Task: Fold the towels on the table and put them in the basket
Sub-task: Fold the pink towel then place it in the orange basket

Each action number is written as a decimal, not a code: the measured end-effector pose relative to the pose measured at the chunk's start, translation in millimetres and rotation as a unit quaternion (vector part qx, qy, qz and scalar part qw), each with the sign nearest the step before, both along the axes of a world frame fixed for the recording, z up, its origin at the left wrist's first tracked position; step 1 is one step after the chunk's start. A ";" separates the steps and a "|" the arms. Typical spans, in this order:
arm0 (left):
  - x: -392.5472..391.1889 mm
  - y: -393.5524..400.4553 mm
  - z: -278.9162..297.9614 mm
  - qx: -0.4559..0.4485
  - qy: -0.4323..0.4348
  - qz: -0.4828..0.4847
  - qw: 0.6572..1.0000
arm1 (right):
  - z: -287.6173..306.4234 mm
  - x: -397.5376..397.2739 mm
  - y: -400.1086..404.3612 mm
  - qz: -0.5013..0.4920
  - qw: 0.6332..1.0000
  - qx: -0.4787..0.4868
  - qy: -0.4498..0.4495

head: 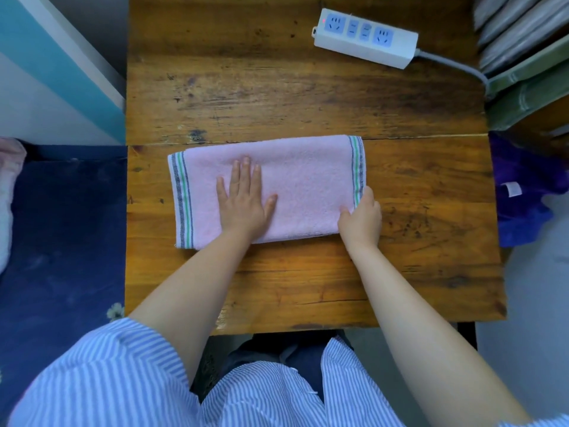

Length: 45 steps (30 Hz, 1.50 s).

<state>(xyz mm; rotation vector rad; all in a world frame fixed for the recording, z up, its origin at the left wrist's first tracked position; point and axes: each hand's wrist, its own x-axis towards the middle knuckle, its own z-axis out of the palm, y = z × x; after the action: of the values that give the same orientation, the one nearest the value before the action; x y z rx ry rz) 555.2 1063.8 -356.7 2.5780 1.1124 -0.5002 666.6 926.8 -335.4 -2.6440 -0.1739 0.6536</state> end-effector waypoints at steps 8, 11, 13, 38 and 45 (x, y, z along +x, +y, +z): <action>-3.1 5.1 6.3 -0.035 -0.018 -0.008 0.999 | 20.2 -1.1 5.8 -0.030 0.993 0.107 -0.025; -17.1 12.0 14.9 -0.034 -0.049 0.000 0.998 | 40.3 -11.3 17.9 0.003 0.985 0.162 -0.062; -34.1 17.9 19.5 -0.027 -0.057 0.026 0.998 | 52.9 -23.4 30.4 0.041 0.976 0.195 -0.085; -131.0 32.7 30.7 -0.110 -0.233 0.308 0.916 | 13.0 -87.7 70.5 0.507 0.842 0.120 -0.140; -100.6 36.8 40.6 -0.094 -0.175 0.301 0.932 | 9.1 -84.9 66.3 0.581 0.810 -0.012 -0.078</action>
<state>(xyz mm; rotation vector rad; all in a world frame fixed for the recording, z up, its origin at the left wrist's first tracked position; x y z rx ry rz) 454.6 1100.6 -316.1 1.9131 1.5310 0.0057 581.8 993.1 -326.3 -2.3448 -1.9158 0.7351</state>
